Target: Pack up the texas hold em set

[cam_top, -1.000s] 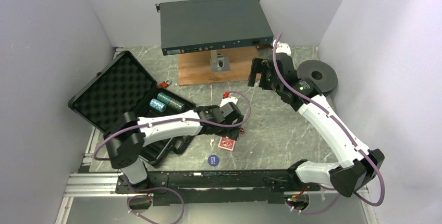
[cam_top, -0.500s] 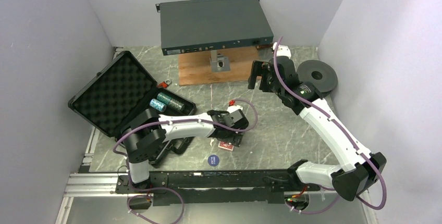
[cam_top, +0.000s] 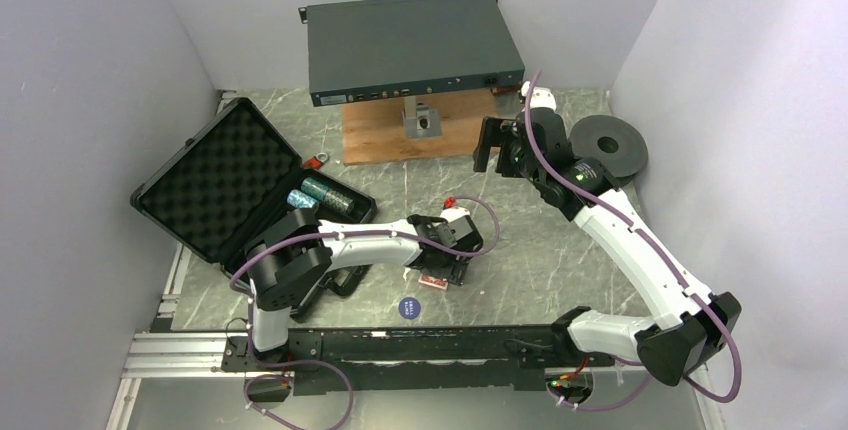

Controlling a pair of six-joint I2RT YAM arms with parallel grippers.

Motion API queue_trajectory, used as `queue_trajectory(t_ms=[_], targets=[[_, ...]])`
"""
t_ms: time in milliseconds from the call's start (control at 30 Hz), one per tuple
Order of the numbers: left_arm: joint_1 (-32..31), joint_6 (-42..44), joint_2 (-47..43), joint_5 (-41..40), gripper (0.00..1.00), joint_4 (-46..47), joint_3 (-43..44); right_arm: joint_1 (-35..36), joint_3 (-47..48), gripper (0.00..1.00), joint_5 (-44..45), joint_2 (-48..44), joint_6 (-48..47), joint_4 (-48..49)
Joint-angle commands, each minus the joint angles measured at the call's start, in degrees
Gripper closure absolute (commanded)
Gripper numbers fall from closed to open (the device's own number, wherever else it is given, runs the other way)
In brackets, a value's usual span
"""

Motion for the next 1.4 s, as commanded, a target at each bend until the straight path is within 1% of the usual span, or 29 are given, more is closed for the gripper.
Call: queue_trajectory(t_ms=[0,200,367,400,500,733,900,967,1000,1067,1100,1133,1167,1267,1367], targets=[[-0.30,-1.67,0.38,-1.39,0.16,-0.04,1.68,-0.20,-0.37,0.00,-0.95,-0.27,-0.78,2.80],[-0.38,-1.79,0.50,-1.53,0.23,0.14,1.58,-0.17,-0.51,0.00,-1.51,0.17,-0.82,2.85],[-0.38,-2.06,0.98,-1.74,0.32,0.18,1.52,-0.23,-0.59,0.00,-1.50,0.09,-0.95,2.85],[-0.38,-2.25,1.16,-1.95,0.32,0.01,1.62,-0.18,-0.60,0.00,-1.50,0.08,-0.95,2.85],[-0.38,-2.36,1.61,-2.17,0.32,-0.23,1.82,-0.22,-0.76,0.00,-1.48,0.00,-1.04,2.94],[-0.39,-3.03,2.75,-2.89,0.23,-1.24,2.37,-0.20,-1.08,0.00,-1.67,-0.36,-1.13,3.11],[-0.38,-3.63,4.23,-3.43,0.24,-3.16,4.21,-0.23,-1.21,0.00,-1.85,-0.37,-1.13,3.20],[-0.38,-3.90,4.39,-3.61,0.26,-3.45,4.37,-0.20,-1.30,0.00,-1.85,-0.36,-1.13,3.20],[-0.38,-3.95,4.31,-3.63,0.29,-3.46,4.20,-0.22,-1.30,0.00,-1.85,-0.35,-1.18,3.20],[-0.39,-3.73,3.72,-3.45,0.46,-2.96,3.66,-0.23,-1.36,0.00,-1.85,-0.43,-1.22,3.28],[-0.43,-3.65,3.26,-3.36,0.52,-2.63,3.35,-0.19,-1.38,0.00,-1.92,-0.46,-1.22,3.29],[-0.43,-3.29,2.67,-3.05,0.62,-2.01,2.91,-0.27,-1.39,0.00,-1.93,-0.36,-1.22,3.29],[-0.47,-2.51,1.88,-2.50,0.68,-1.01,2.31,-0.23,-1.32,0.00,-2.01,-0.35,-1.22,3.29],[-0.63,0.48,-0.77,-1.67,0.76,2.16,0.26,-0.23,-1.30,0.00,-2.49,-0.18,-1.13,3.38],[-0.73,2.04,-3.97,-3.63,0.91,2.15,-1.40,-0.18,-1.53,0.00,-3.19,-0.29,-1.12,3.50]])
